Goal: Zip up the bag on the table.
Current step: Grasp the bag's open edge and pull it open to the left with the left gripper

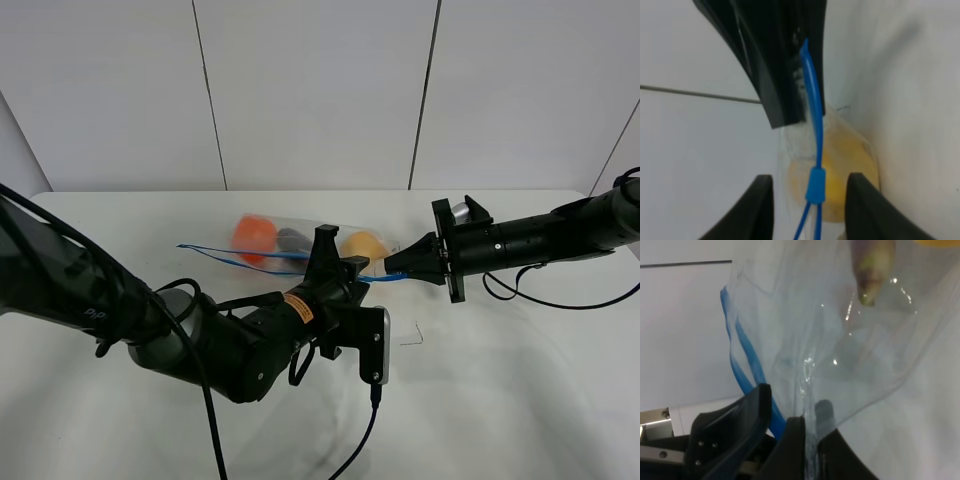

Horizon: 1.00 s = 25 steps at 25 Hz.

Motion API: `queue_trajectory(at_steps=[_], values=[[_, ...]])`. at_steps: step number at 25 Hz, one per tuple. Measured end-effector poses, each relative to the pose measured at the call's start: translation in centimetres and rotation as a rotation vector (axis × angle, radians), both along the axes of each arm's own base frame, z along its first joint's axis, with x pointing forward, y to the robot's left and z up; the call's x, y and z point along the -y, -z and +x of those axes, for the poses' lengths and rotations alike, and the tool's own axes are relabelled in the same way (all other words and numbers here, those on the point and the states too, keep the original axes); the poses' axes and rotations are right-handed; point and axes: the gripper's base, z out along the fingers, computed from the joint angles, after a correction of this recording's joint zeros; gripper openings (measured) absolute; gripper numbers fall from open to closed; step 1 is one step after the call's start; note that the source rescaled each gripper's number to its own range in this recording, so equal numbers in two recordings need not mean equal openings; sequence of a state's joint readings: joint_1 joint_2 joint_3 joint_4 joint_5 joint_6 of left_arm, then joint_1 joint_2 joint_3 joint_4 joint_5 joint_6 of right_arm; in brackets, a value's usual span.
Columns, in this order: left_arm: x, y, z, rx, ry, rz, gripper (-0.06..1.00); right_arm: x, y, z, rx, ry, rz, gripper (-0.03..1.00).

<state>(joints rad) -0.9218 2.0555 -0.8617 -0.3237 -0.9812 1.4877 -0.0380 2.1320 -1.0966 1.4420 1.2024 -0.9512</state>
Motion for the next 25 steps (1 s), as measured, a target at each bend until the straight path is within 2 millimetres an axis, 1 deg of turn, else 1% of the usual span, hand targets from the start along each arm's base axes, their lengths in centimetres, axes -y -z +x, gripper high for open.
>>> queue_trajectory(at_steps=[3,10,12,15,17,19,25], values=[[0.18,-0.04,-0.13,0.012,0.03,0.009,0.39,0.0,0.0,-0.01,0.0,-0.001,0.0,0.0],[0.31,-0.08,-0.23,0.023,0.05,0.013,0.36,0.0,0.0,-0.01,0.0,-0.001,0.0,0.0],[0.31,-0.08,-0.23,0.023,0.05,0.013,0.31,0.0,0.0,-0.01,0.0,-0.001,0.0,0.0],[0.31,-0.08,-0.23,0.023,0.05,0.013,0.18,0.0,0.0,-0.01,0.0,-0.001,0.0,0.0],[0.31,-0.08,-0.23,0.023,0.05,0.013,0.12,0.0,0.0,-0.01,0.0,-0.001,0.0,0.0],[0.31,-0.08,-0.23,0.023,0.05,0.013,0.09,0.0,0.0,-0.01,0.0,-0.001,0.0,0.0],[0.31,-0.08,-0.23,0.023,0.05,0.013,0.07,0.0,0.0,-0.01,0.0,-0.001,0.0,0.0]])
